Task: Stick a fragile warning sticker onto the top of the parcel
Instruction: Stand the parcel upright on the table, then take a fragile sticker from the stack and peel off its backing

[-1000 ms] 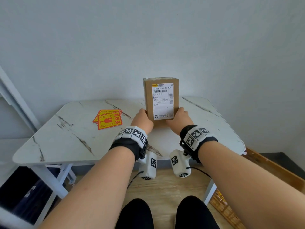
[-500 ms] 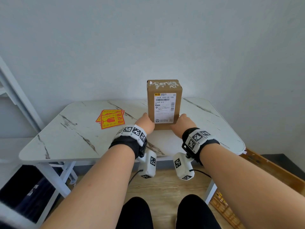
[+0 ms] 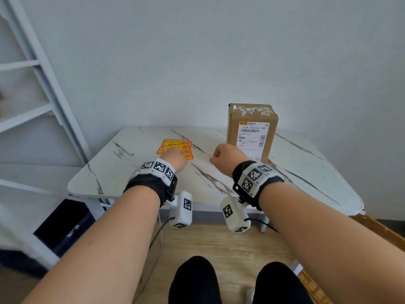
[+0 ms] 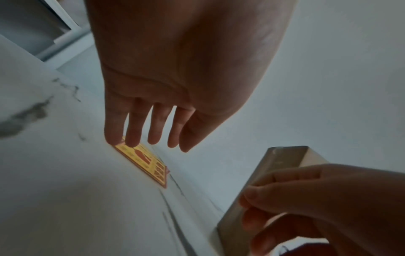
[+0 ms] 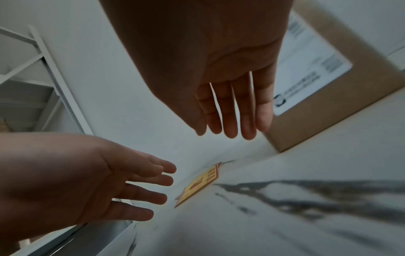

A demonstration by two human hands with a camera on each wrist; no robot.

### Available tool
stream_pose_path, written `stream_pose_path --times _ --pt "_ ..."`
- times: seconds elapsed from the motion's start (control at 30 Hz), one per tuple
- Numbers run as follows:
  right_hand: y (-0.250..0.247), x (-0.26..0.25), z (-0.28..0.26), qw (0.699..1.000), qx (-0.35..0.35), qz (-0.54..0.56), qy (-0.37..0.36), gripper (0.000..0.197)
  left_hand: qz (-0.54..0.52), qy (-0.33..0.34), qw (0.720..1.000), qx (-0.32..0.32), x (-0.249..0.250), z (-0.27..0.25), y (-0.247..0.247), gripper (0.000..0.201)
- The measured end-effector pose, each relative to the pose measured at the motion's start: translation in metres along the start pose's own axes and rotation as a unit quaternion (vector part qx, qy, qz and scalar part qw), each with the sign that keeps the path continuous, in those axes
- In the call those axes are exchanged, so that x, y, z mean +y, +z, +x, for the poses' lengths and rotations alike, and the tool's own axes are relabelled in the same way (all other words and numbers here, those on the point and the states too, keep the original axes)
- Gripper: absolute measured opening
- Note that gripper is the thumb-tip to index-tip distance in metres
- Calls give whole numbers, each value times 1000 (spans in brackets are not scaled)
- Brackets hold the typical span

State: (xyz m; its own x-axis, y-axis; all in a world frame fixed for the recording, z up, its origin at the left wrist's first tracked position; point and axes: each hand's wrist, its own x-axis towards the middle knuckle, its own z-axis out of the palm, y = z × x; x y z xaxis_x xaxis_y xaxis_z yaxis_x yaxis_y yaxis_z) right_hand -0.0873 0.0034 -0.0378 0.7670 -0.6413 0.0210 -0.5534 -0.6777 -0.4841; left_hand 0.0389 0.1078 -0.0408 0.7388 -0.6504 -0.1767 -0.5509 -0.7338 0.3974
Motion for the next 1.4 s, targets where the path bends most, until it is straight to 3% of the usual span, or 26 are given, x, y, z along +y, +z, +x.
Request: stream_pose_path --times 0.17,0.37,0.53,0.7,0.83,1.03,1.17,1.4 --pt "31 -26 18 999 -43 -3 -18 29 -34 -14 999 12 -39 4 4 51" --pt "60 -34 51 994 -94 -62 -17 43 15 12 999 -42 -60 16 20 59" --pt "73 -41 71 989 -111 -94 -22 52 29 -1 1000 -5 -70 25 32 58" --pt "83 -47 79 972 -144 -184 -2 53 9 -3 1000 -11 -72 28 32 58" --pt "81 -45 78 969 -135 -202 -37 44 -13 -3 1000 -10 -71 23 30 63" --pt "68 -35 63 974 -134 -172 -65 15 -181 3 983 38 -68 15 28 46" --pt "59 -27 41 976 -131 -160 -64 19 -153 6 987 56 -57 4 33 51" --pt "40 3 -14 981 -120 -122 -91 30 -25 55 997 40 -29 -23 55 41"
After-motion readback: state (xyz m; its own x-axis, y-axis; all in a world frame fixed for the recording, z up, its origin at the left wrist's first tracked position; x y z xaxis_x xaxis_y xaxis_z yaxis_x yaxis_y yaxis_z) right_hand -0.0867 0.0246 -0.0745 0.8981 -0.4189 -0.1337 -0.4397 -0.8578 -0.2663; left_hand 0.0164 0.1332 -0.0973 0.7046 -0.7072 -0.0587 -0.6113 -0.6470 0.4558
